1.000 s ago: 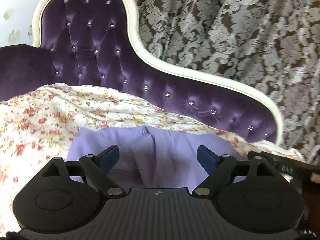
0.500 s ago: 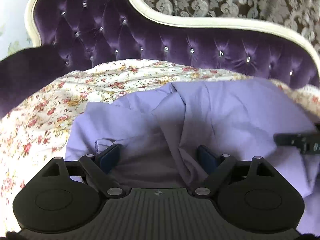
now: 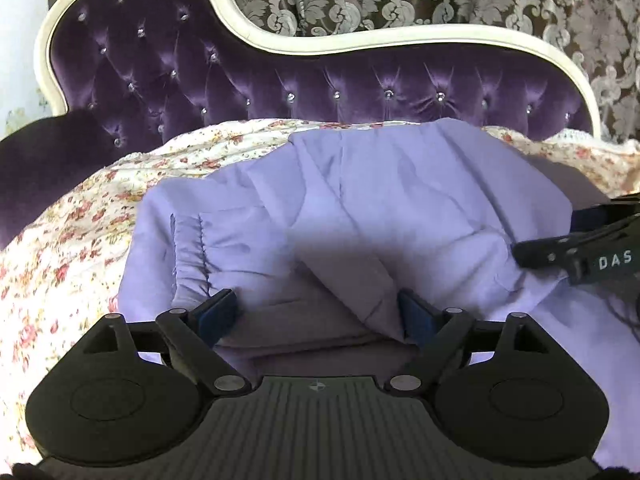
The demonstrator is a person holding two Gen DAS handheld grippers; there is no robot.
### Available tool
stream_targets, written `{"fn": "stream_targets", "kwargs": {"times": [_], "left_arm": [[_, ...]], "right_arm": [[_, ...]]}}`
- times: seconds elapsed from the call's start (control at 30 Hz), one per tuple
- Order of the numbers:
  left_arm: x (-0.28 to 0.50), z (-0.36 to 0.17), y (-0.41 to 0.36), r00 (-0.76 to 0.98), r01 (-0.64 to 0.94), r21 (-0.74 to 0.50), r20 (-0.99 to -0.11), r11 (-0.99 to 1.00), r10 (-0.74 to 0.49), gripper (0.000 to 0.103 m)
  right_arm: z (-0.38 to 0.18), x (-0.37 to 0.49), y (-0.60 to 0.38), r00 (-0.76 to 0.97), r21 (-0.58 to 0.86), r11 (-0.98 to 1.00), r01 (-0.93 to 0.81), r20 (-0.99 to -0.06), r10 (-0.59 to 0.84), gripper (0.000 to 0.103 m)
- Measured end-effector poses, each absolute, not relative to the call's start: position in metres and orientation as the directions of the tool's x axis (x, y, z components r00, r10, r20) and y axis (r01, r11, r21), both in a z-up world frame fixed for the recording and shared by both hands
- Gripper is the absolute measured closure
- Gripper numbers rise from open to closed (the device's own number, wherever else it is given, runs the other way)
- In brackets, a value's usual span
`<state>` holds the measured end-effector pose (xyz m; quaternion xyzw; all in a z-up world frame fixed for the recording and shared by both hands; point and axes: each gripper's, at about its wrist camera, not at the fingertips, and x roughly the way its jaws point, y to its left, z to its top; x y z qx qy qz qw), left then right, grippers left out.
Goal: Fold small clothes
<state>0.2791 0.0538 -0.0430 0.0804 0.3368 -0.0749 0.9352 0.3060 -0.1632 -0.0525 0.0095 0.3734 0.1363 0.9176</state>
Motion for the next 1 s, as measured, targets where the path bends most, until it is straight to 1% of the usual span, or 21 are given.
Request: {"fn": "stream_targets", "kwargs": {"times": [0.17, 0.33, 0.37, 0.4, 0.43, 0.5, 0.63, 0.73, 0.9, 1.0], "left_arm": [[0.262, -0.027, 0.063, 0.764, 0.184, 0.011, -0.631, 0.983, -0.136, 0.017], [0.223, -0.011, 0.082, 0.77, 0.18, -0.069, -0.611, 0.981, -0.184, 0.016], [0.214, -0.008, 0.088, 0.77, 0.177, -0.087, -0.608, 0.98, -0.193, 0.015], [0.207, -0.005, 0.094, 0.77, 0.172, -0.104, -0.606, 0.98, -0.2, 0.01], [0.197, -0.002, 0.101, 0.77, 0.165, -0.127, -0.603, 0.978, -0.208, 0.008], [0.181, 0.001, 0.115, 0.765, 0.149, -0.175, -0.603, 0.973, -0.226, 0.007], [0.15, -0.002, 0.144, 0.746, 0.093, -0.267, -0.619, 0.959, -0.245, 0.007], [0.127, -0.006, 0.156, 0.731, 0.076, -0.27, -0.64, 0.96, -0.237, 0.007], [0.1, -0.013, 0.162, 0.705, 0.077, -0.285, -0.662, 0.956, -0.254, 0.007], [0.09, -0.021, 0.163, 0.688, 0.077, -0.293, -0.676, 0.953, -0.264, 0.007]], "right_arm": [[-0.046, 0.293, -0.181, 0.689, 0.122, 0.965, -0.232, -0.679, 0.251, 0.023], [-0.024, 0.256, -0.211, 0.731, 0.211, 0.944, -0.256, -0.597, 0.331, 0.022], [-0.019, 0.247, -0.219, 0.739, 0.22, 0.94, -0.26, -0.581, 0.34, 0.021], [-0.015, 0.238, -0.227, 0.745, 0.233, 0.936, -0.263, -0.568, 0.351, 0.021], [-0.012, 0.229, -0.235, 0.748, 0.249, 0.932, -0.263, -0.558, 0.36, 0.02], [-0.007, 0.212, -0.251, 0.75, 0.288, 0.923, -0.256, -0.543, 0.378, 0.02], [-0.009, 0.177, -0.287, 0.731, 0.386, 0.897, -0.217, -0.545, 0.412, 0.02], [-0.016, 0.149, -0.306, 0.706, 0.443, 0.877, -0.184, -0.561, 0.432, 0.02], [-0.023, 0.106, -0.321, 0.689, 0.441, 0.885, -0.151, -0.595, 0.414, 0.02], [-0.029, 0.089, -0.328, 0.67, 0.464, 0.875, -0.136, -0.608, 0.427, 0.02]]}}
